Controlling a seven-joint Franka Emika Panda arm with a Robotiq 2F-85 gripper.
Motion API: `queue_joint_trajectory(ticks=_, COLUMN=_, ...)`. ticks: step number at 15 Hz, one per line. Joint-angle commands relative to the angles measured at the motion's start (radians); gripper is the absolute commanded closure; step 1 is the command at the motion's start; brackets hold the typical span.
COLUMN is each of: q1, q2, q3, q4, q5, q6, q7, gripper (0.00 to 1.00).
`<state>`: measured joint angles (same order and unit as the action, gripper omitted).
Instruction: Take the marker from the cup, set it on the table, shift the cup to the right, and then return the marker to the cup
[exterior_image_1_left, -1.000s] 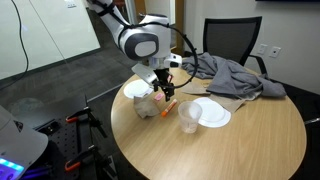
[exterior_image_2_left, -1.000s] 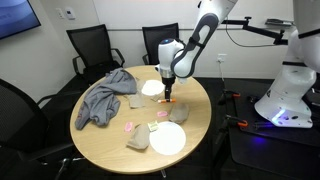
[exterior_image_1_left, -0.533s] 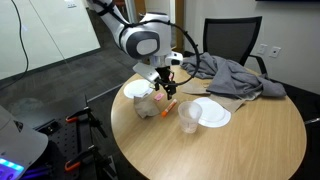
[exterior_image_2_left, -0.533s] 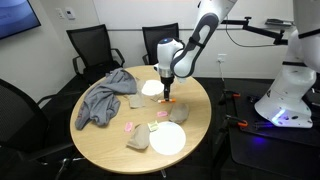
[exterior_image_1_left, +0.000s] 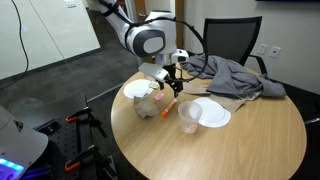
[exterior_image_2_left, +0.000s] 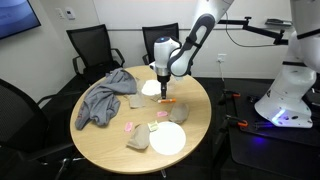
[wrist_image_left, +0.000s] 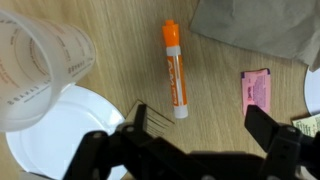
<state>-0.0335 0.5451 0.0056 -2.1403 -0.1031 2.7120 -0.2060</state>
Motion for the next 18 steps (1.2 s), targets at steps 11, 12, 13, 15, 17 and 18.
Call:
queue_joint_trajectory(ticks=11, q1=-0.083, q2=0.152, q3=0.049, q4=0.115, q5=0.003, q6=-0.008, q7=-0.133, gripper=0.00)
queue_joint_trajectory(ticks=12, q1=-0.084, q2=0.159, q3=0.052, q4=0.118, q5=0.002, q6=-0.007, q7=-0.131, gripper=0.00)
queue_joint_trajectory(ticks=13, q1=-0.087, q2=0.165, q3=0.057, q4=0.122, q5=0.003, q6=-0.007, q7=-0.133, gripper=0.00)
queue_joint_trajectory(ticks=15, q1=-0.089, q2=0.176, q3=0.061, q4=0.129, q5=0.004, q6=-0.006, q7=-0.132, gripper=0.01)
queue_joint_trajectory(ticks=17, q1=-0.091, q2=0.183, q3=0.062, q4=0.133, q5=0.004, q6=-0.006, q7=-0.132, gripper=0.21)
queue_joint_trajectory(ticks=18, q1=-0.092, q2=0.187, q3=0.063, q4=0.135, q5=0.004, q6=-0.005, q7=-0.132, gripper=0.30)
